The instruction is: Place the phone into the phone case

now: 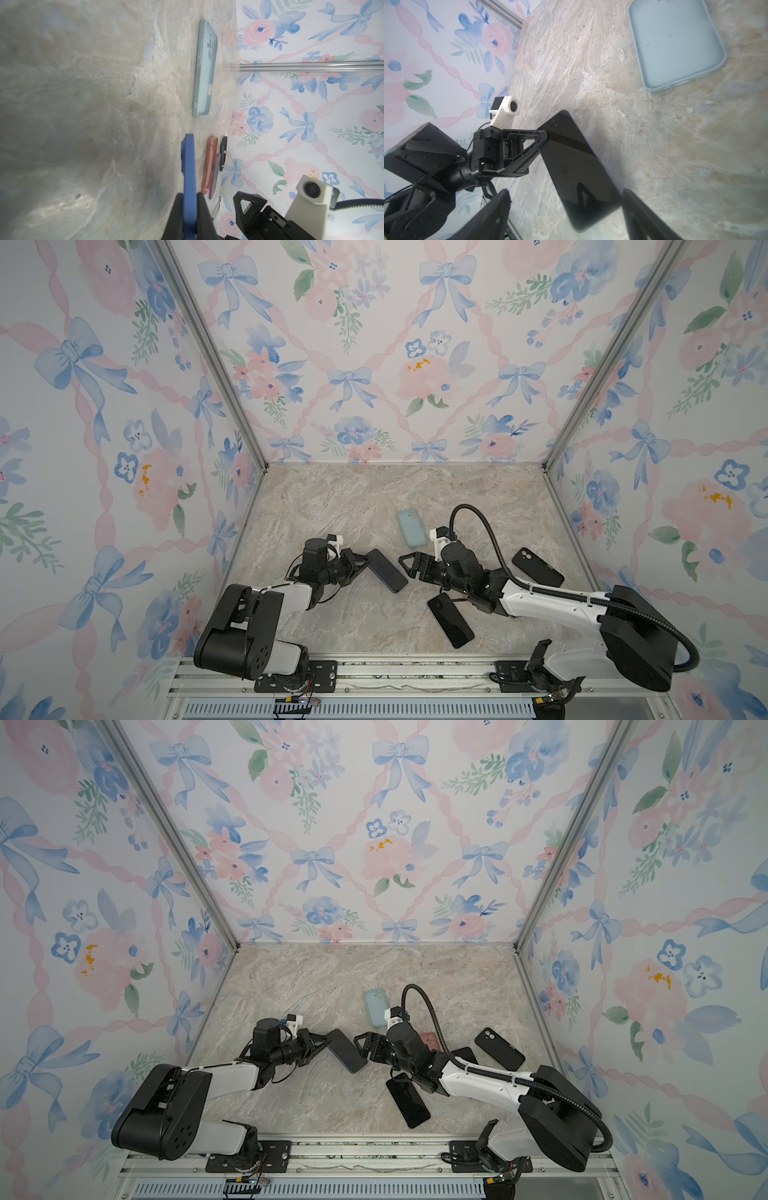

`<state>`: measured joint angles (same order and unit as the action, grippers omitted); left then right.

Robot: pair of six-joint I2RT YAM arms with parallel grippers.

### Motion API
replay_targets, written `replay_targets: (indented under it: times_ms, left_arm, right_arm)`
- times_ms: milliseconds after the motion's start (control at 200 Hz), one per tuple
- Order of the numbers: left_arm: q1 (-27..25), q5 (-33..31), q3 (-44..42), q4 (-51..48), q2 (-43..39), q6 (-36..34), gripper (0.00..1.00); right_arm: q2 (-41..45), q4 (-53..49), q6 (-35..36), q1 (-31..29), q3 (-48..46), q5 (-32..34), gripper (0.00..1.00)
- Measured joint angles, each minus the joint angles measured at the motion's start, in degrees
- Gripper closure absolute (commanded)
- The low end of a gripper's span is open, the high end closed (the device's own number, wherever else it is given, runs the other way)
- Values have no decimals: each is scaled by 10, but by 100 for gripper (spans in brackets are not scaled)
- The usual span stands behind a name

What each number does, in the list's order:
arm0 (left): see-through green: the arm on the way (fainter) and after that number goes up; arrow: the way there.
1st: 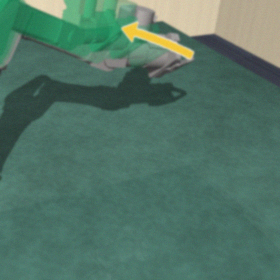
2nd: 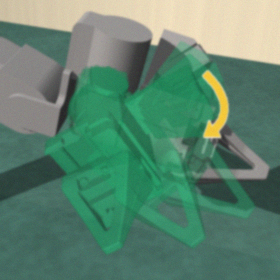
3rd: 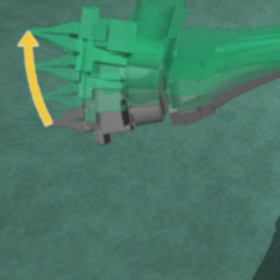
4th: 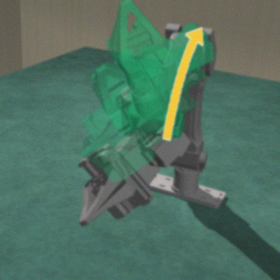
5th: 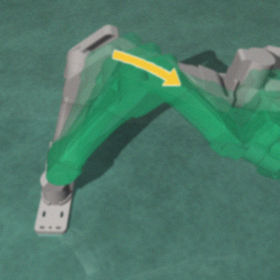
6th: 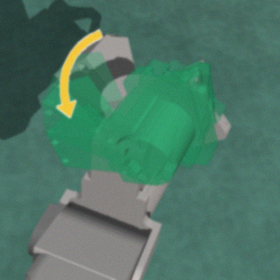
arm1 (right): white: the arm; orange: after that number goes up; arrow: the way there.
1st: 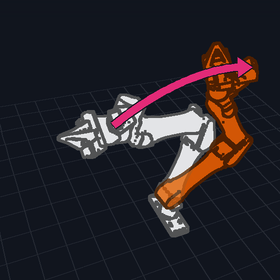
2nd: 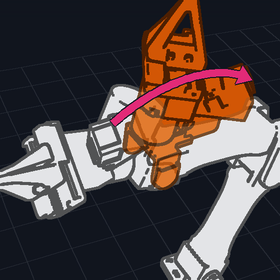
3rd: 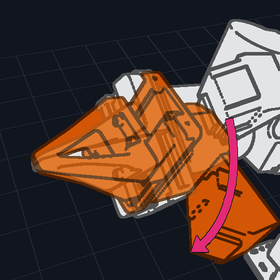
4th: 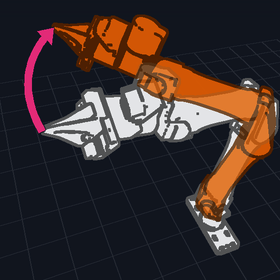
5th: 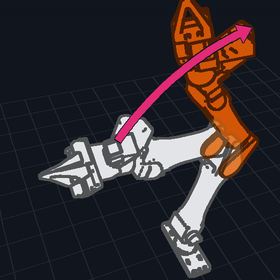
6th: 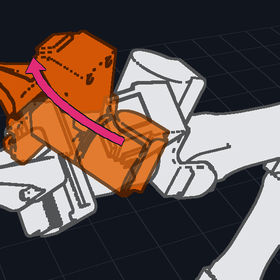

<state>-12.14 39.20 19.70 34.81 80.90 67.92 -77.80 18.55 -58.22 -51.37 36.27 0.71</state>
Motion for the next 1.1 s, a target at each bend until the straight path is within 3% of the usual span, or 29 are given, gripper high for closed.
replay_targets:
  times_ms: [335,620,885,1100]
  left_arm:
    - [-37,-14,35,128,59,89,100]
    - [-61,-26,59,209,101,140,100]
    - [-76,-34,71,260,120,172,100]
    - [-81,-35,71,276,126,183,100]
  right_arm:
    - [34,146,-141,43,-113,11,15]
    - [-24,312,-234,69,-158,-5,31]
    - [-134,471,-273,72,-158,-21,59]
    - [-163,551,-287,72,-169,-17,63]
